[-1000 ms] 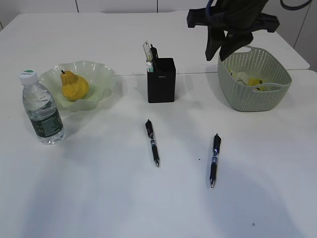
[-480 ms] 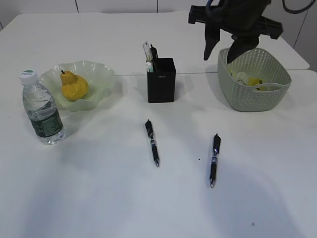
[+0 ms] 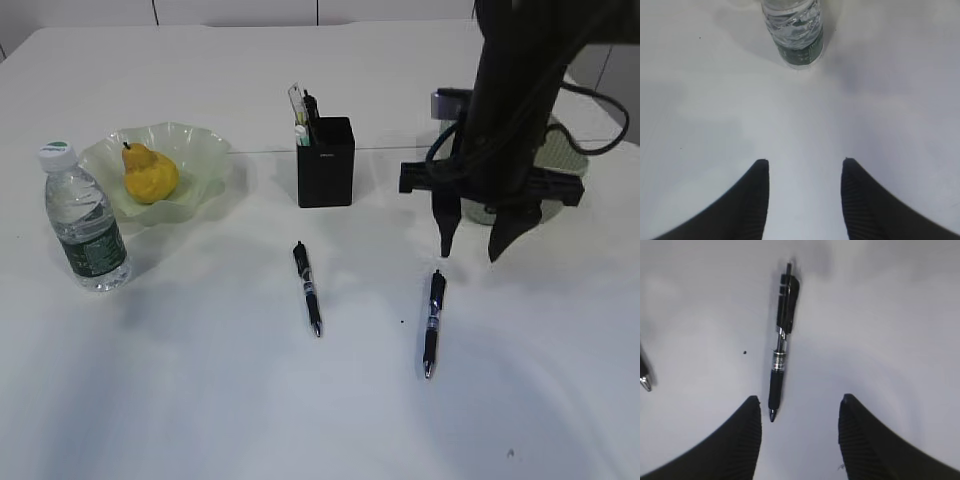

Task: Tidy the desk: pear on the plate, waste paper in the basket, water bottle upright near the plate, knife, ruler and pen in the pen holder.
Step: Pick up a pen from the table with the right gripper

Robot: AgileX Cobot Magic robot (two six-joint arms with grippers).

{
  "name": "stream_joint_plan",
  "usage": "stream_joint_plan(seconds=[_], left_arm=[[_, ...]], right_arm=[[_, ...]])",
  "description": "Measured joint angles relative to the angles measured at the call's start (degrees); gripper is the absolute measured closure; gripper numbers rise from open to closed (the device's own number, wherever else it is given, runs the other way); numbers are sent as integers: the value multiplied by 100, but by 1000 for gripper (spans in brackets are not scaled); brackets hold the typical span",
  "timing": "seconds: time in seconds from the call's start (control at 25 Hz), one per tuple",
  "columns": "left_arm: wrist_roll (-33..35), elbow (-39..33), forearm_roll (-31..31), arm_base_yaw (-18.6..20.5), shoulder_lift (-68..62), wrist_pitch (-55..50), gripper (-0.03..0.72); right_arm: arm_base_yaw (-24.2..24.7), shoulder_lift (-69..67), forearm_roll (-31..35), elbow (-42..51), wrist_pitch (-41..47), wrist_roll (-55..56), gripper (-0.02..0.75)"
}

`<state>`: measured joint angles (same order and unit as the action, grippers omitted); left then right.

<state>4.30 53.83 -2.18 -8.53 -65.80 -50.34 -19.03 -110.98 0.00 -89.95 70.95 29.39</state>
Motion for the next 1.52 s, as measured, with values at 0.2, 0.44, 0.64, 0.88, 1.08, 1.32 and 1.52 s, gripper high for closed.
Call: stream_joint_plan(seconds=[0.2, 0.44, 0.64, 0.88, 1.08, 1.32, 1.52], left_arm=[[0, 0, 0, 0, 0, 0, 358], [0, 0, 0, 0, 0, -27, 358], [0, 0, 0, 0, 0, -64, 358], [0, 0, 0, 0, 0, -74, 358], [0, 0, -44, 0, 0, -74, 358], [0, 0, -195, 0, 0, -77, 358], [0, 0, -221, 0, 0, -77, 358]], right_arm=[[0, -399, 213, 109, -80, 131, 331], [0, -796, 533, 109, -106, 154, 331], [0, -1064, 585, 109, -187, 156, 331], [0, -1074, 585, 109, -865, 166, 331], [0, -1128, 585, 109, -1171, 166, 331], [0, -1282, 575, 109, -1185, 166, 331], [0, -1296, 408, 109, -1185, 166, 331]])
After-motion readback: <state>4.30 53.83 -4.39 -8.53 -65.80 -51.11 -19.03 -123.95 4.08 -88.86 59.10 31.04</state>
